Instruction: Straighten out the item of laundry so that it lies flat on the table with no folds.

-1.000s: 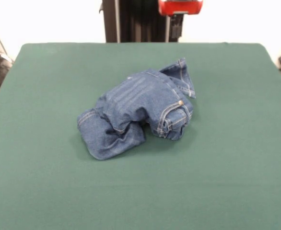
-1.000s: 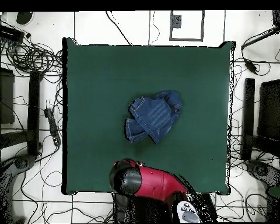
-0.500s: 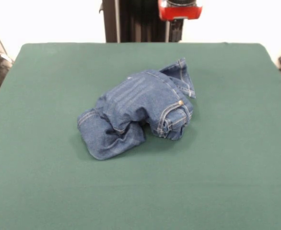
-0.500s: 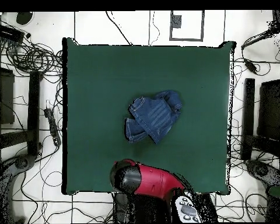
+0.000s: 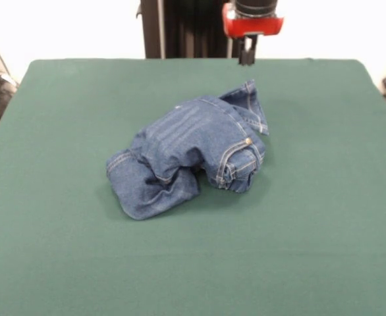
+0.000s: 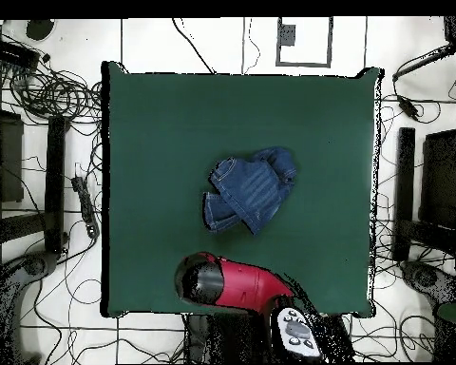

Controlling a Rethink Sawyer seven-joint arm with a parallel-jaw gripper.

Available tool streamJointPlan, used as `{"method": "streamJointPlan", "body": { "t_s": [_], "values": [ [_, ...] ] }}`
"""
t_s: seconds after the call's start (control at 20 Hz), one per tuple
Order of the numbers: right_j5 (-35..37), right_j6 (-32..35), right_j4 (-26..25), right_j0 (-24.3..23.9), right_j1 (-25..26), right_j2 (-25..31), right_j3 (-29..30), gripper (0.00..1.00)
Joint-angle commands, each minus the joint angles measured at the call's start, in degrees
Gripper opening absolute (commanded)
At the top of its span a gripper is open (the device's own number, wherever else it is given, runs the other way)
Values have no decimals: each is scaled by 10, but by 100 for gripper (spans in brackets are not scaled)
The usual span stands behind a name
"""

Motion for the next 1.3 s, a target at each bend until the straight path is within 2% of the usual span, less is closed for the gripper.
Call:
{"method": "streamJointPlan", "body": {
  "t_s": [0.05, 0.5, 0.75, 1.3],
  "values": [
    [20, 88, 15, 24, 27, 32, -73, 0],
    [-27, 81, 1, 2, 74, 38, -75, 0],
    [-35, 82, -4, 5, 77, 34, -76, 0],
    [-76, 98, -1, 9, 120, 29, -79, 0]
  ]
}}
